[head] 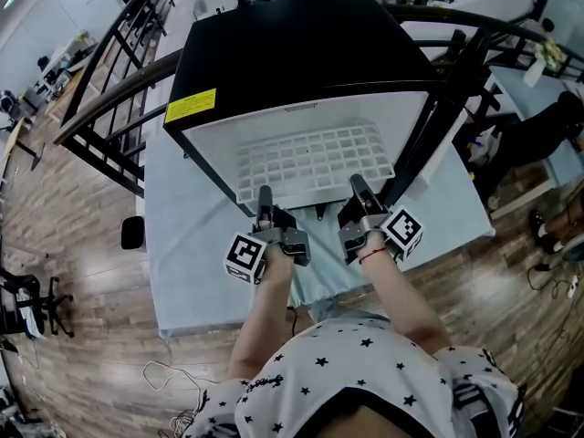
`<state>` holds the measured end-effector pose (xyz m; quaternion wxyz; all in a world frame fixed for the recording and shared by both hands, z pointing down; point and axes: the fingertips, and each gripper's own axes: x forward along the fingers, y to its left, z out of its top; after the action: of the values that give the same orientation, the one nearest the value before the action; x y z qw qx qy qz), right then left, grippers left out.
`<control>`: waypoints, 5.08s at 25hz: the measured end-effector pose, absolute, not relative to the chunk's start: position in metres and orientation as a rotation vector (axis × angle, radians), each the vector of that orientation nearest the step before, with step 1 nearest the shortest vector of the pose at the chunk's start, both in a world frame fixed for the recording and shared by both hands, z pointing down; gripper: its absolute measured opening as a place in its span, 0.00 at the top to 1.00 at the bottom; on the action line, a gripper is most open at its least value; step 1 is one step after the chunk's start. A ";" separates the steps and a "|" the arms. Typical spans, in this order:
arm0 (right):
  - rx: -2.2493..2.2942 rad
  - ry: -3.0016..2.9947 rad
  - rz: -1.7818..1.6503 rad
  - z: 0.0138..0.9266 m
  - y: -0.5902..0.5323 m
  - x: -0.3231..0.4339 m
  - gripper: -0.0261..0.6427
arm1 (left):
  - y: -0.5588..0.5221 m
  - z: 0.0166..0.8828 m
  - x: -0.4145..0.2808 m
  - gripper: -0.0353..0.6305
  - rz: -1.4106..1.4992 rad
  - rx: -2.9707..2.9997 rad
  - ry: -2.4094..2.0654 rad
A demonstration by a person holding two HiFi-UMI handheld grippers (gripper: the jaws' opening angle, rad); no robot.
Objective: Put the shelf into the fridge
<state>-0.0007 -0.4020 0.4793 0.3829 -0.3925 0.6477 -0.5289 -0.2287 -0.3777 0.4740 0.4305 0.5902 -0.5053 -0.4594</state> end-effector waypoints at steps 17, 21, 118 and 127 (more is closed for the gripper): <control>-1.006 1.746 -1.327 0.477 -0.407 -0.002 0.92 | -0.383 0.473 -0.227 0.88 -1.121 1.530 -1.225; -1.010 1.777 -1.319 0.474 -0.405 -0.004 0.92 | -0.379 0.472 -0.226 0.85 -1.078 1.562 -1.248; -1.533 2.698 -0.480 0.459 -0.264 -0.003 0.93 | -0.249 0.464 -0.155 0.94 -0.404 2.135 -1.551; -1.537 2.782 -0.361 0.468 -0.180 0.006 0.93 | -0.169 0.485 -0.130 0.94 -0.270 2.178 -1.536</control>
<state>0.0056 -0.1797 0.4675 -0.0285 -0.4803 0.8693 -0.1128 -0.1304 -0.1689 0.4847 0.2294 0.7913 -0.5583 -0.0981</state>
